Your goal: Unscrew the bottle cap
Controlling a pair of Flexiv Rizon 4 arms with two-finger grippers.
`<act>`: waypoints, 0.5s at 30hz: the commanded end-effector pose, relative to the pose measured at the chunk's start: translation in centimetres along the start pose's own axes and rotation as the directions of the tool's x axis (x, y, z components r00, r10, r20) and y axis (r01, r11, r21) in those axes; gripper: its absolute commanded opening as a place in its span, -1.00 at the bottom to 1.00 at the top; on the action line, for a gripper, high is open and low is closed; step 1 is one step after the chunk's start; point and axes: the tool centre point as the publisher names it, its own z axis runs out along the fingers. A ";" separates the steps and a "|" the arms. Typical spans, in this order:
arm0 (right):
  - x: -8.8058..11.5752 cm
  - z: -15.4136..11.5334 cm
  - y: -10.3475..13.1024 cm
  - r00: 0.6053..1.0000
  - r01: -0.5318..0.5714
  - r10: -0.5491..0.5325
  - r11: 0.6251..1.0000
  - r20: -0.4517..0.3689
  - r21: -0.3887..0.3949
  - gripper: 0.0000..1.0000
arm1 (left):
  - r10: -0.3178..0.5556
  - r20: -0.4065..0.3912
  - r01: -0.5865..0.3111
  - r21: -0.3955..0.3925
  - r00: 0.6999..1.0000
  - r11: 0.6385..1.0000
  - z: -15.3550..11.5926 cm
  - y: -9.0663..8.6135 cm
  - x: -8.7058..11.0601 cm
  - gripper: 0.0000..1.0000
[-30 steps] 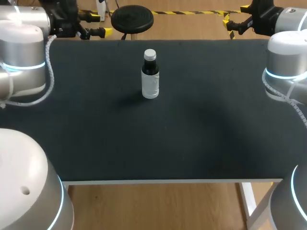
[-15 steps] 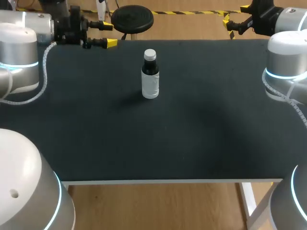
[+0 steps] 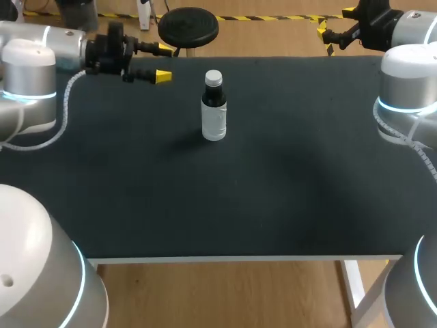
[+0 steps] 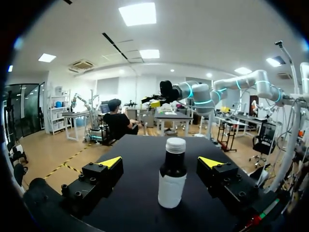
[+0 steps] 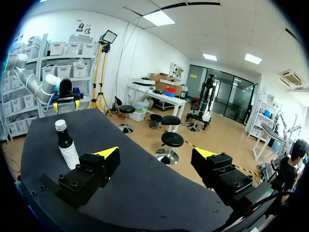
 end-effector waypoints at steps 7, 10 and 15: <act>-0.1 0.1 0.0 1.000 0.000 0.000 1.000 -0.001 0.002 1.00 | 0.004 -0.013 -0.004 0.004 1.000 1.000 2.3 0.9 0.2 1.00; -0.1 0.1 0.0 1.000 0.000 0.000 1.000 -0.001 0.002 1.00 | 0.005 -0.024 -0.005 0.010 1.000 1.000 3.1 1.3 0.6 1.00; -0.1 0.1 0.0 1.000 0.000 0.000 1.000 -0.001 0.002 1.00 | -0.010 -0.042 0.011 0.025 0.999 1.000 4.3 1.8 1.4 1.00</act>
